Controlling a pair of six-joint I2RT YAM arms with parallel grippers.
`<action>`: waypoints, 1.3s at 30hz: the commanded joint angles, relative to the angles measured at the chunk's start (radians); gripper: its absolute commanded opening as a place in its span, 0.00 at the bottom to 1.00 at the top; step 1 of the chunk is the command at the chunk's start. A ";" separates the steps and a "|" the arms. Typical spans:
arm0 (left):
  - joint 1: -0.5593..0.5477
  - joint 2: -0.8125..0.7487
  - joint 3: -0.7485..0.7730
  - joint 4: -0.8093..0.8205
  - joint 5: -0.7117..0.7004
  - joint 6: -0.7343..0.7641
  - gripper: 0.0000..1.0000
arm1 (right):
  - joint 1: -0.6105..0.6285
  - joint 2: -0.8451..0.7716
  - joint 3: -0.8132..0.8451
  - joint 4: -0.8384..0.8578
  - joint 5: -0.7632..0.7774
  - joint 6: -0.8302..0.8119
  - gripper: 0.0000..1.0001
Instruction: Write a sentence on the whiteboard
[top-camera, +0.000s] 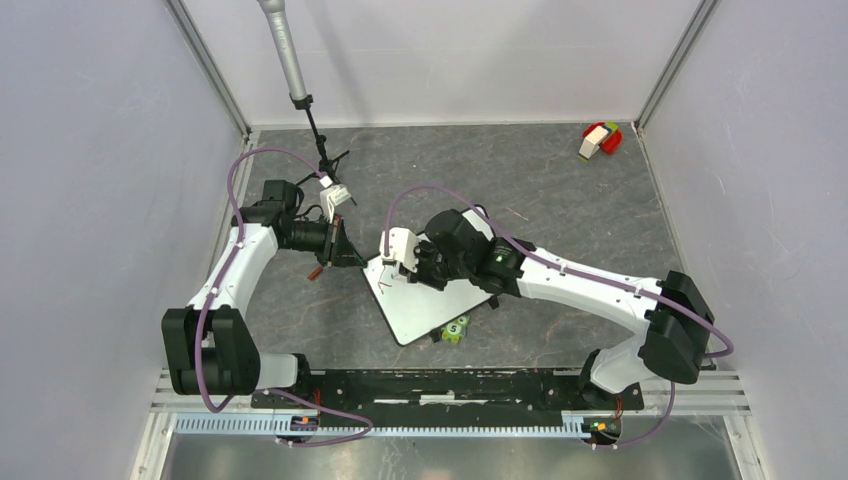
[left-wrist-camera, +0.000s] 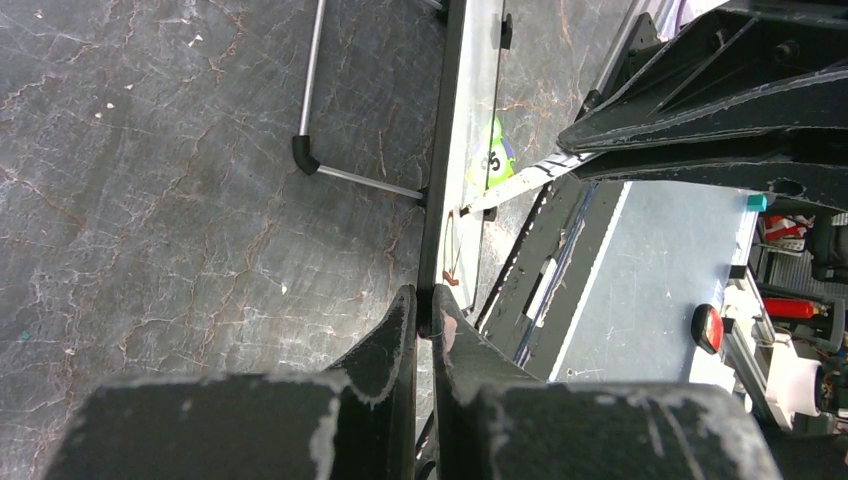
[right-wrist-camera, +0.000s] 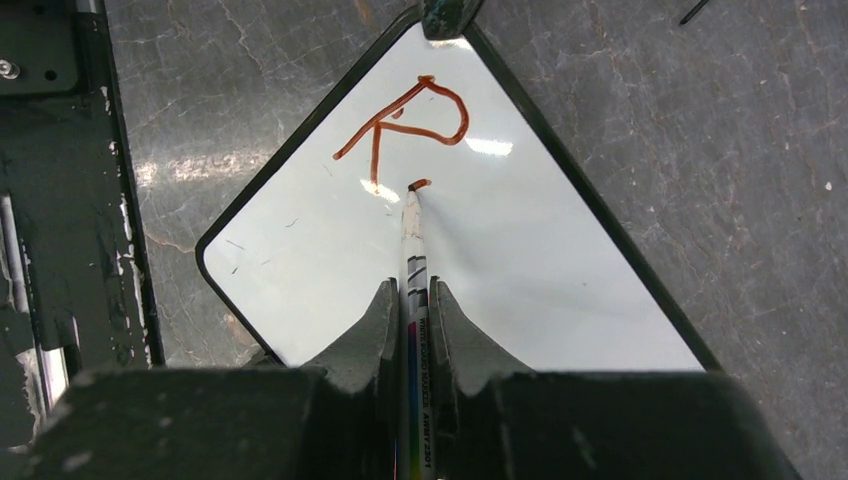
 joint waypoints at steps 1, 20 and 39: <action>-0.020 -0.006 0.014 -0.020 0.024 0.015 0.03 | 0.000 -0.021 -0.035 0.009 -0.004 0.013 0.00; -0.025 -0.012 0.013 -0.021 0.024 0.011 0.03 | 0.002 -0.036 0.097 -0.026 -0.052 0.029 0.00; -0.026 -0.009 0.012 -0.020 0.015 0.017 0.03 | -0.007 0.031 0.101 -0.014 0.022 -0.007 0.00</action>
